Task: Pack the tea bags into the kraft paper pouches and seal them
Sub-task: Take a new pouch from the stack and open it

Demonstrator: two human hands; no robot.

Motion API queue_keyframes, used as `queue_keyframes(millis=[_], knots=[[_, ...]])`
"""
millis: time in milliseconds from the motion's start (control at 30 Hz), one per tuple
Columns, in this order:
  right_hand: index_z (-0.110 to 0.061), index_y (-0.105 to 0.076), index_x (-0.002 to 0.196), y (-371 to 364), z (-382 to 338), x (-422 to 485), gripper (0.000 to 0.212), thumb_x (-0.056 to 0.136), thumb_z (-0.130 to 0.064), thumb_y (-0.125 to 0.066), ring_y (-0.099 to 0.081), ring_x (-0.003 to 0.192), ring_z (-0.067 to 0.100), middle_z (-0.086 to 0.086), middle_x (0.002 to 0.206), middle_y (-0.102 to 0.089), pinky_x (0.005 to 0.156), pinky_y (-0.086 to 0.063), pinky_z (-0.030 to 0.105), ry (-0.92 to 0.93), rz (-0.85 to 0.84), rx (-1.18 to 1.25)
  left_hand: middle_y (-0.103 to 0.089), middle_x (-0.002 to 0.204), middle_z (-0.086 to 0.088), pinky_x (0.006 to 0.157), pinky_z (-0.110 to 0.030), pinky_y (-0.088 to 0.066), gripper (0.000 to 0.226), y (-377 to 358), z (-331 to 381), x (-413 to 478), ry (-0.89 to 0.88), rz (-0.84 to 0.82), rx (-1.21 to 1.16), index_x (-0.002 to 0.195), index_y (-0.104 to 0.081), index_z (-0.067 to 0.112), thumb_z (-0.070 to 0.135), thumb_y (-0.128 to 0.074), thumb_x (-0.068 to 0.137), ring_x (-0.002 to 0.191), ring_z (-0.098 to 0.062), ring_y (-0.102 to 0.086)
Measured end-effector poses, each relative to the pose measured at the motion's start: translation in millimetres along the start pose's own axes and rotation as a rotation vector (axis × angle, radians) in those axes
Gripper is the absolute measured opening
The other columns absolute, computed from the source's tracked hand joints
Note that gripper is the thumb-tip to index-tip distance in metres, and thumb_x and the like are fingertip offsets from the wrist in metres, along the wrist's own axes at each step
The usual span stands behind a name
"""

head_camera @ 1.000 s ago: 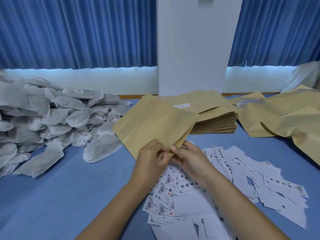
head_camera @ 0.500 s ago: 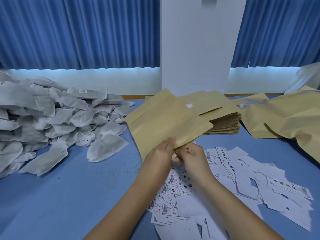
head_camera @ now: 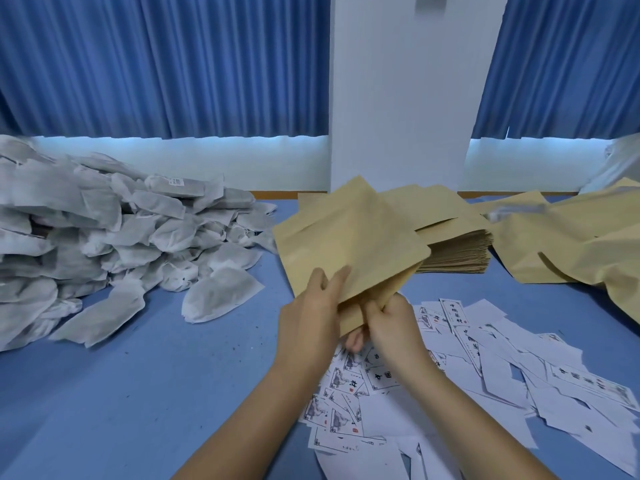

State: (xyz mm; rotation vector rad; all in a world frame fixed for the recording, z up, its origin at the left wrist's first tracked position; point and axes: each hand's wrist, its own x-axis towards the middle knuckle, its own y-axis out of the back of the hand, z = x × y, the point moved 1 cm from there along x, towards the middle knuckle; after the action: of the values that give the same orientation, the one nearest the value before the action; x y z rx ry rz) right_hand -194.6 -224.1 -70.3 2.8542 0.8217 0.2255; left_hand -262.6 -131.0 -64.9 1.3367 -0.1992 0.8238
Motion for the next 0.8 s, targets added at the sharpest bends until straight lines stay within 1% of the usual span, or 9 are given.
queue_keyframes(millis=[100,167,300,433,533,633,667,733,800], knots=[[0.009,-0.056,0.085,6,2,2,0.026,0.087,0.002,-0.031,-0.054,0.036,0.027,0.020,0.049,-0.061,0.041,-0.048,0.032,-0.082,0.030,0.043,-0.043,0.094,-0.005,0.045,-0.027,-0.032,0.085,15,-7,1,-0.017,0.176,-0.116,0.128,-0.061,0.025,-0.018,-0.053,0.054,0.056,-0.021,-0.038],[0.003,-0.055,0.087,10,2,5,0.024,0.089,0.001,-0.031,-0.057,0.037,0.027,0.019,0.052,-0.063,0.036,-0.045,0.027,-0.115,0.047,0.129,-0.059,0.105,-0.012,0.044,-0.024,-0.037,0.086,26,-9,2,-0.066,0.323,-0.205,0.118,-0.069,0.016,-0.020,-0.049,0.042,0.062,-0.022,-0.052],[-0.011,-0.062,0.086,10,-1,6,0.016,0.091,-0.005,-0.047,-0.063,0.053,0.021,0.011,0.065,-0.067,0.049,-0.049,0.030,0.089,0.153,0.002,-0.065,0.124,-0.006,0.061,-0.034,-0.056,0.085,25,-2,-6,-0.357,0.279,-0.222,0.115,-0.070,0.009,-0.025,-0.052,0.039,0.069,-0.027,-0.066],[-0.013,-0.057,0.075,14,-2,11,0.024,0.091,-0.007,-0.042,-0.042,0.037,0.017,0.007,0.047,-0.049,0.038,-0.033,0.021,-0.109,0.173,0.220,-0.071,0.110,-0.005,0.084,-0.025,-0.053,0.066,35,-12,0,-0.215,0.452,-0.536,0.098,-0.076,0.005,-0.019,-0.043,0.046,0.095,-0.017,-0.069],[-0.010,-0.055,0.080,11,-9,13,0.027,0.093,0.001,-0.033,-0.035,0.033,0.013,0.006,0.044,-0.046,0.032,-0.024,0.019,-0.213,0.137,0.362,-0.070,0.111,0.000,0.088,-0.021,-0.047,0.052,47,-28,19,-0.208,0.326,-0.880,0.094,-0.076,0.010,-0.013,-0.042,0.061,0.104,-0.008,-0.064],[-0.006,-0.049,0.079,7,-25,22,0.026,0.091,0.007,-0.030,-0.035,0.031,0.009,0.006,0.046,-0.047,0.031,-0.022,0.018,-0.198,0.221,0.430,-0.050,0.139,0.006,0.094,-0.025,-0.047,0.042,49,-72,39,-0.160,0.107,-1.011,0.128,-0.056,0.031,0.024,-0.060,0.087,0.116,-0.011,-0.056],[-0.005,-0.048,0.077,7,-32,27,0.026,0.091,0.008,-0.030,-0.037,0.031,0.008,0.006,0.050,-0.048,0.031,-0.023,0.017,-0.186,0.245,0.469,-0.046,0.143,0.006,0.100,-0.028,-0.044,0.050,43,-94,47,-0.055,0.100,-0.933,0.134,-0.049,0.033,0.037,-0.062,0.086,0.122,-0.013,-0.052],[-0.003,-0.048,0.075,2,-42,37,0.027,0.090,0.009,-0.029,-0.041,0.032,0.007,0.009,0.058,-0.051,0.031,-0.025,0.017,-0.150,0.286,0.554,-0.039,0.150,-0.002,0.111,-0.034,-0.032,0.058,24,-145,58,0.173,0.052,-0.466,0.140,-0.045,0.023,0.039,-0.063,0.088,0.135,-0.019,-0.039],[-0.004,-0.047,0.072,-6,-45,48,0.028,0.090,0.009,-0.030,-0.042,0.033,0.009,0.009,0.056,-0.051,0.031,-0.026,0.017,-0.103,0.321,0.590,-0.028,0.155,-0.009,0.115,-0.035,-0.022,0.062,0,-186,64,0.255,-0.168,-0.078,0.145,-0.038,0.016,0.037,-0.061,0.091,0.142,-0.024,-0.026]])
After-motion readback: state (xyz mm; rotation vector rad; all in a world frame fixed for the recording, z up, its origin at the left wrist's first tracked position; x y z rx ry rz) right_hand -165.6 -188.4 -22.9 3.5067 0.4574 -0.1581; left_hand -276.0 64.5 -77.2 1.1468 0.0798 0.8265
